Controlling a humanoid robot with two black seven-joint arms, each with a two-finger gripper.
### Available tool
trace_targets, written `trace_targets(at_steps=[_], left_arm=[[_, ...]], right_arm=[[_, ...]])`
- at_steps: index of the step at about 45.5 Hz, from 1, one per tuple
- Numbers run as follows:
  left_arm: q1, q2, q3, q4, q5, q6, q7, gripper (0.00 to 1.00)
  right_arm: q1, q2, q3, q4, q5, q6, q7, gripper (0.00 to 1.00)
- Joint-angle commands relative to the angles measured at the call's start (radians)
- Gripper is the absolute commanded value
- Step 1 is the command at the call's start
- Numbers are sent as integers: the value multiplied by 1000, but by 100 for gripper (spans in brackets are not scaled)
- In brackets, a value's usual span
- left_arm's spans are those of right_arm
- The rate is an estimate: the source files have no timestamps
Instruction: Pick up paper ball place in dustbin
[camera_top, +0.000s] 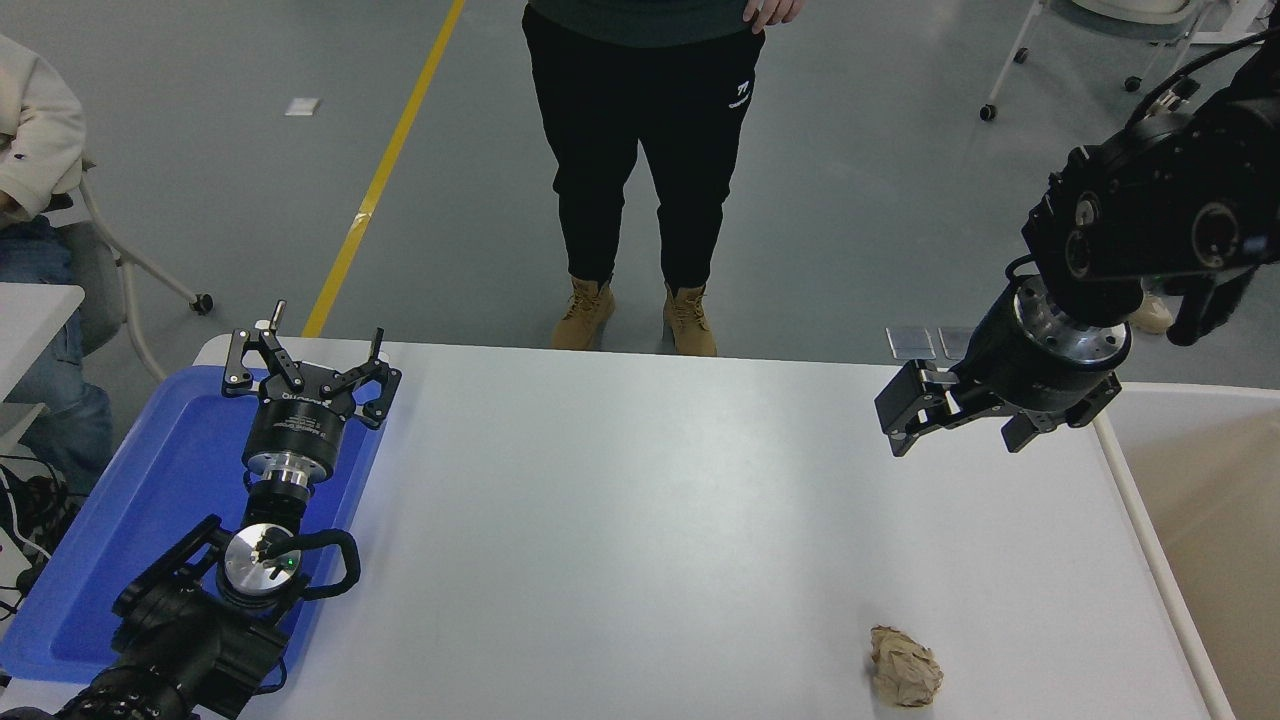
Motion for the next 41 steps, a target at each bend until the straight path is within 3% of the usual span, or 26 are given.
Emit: trace_targets(at_steps=[1, 41], left_arm=[[-1, -2, 0, 0, 5, 0, -2, 100], [-3, 0, 0, 0, 5, 9, 0, 100]], right_arm=[[-11, 4, 10, -8, 3, -2, 0, 100], [-46, -36, 36, -6, -3, -13, 0, 100]])
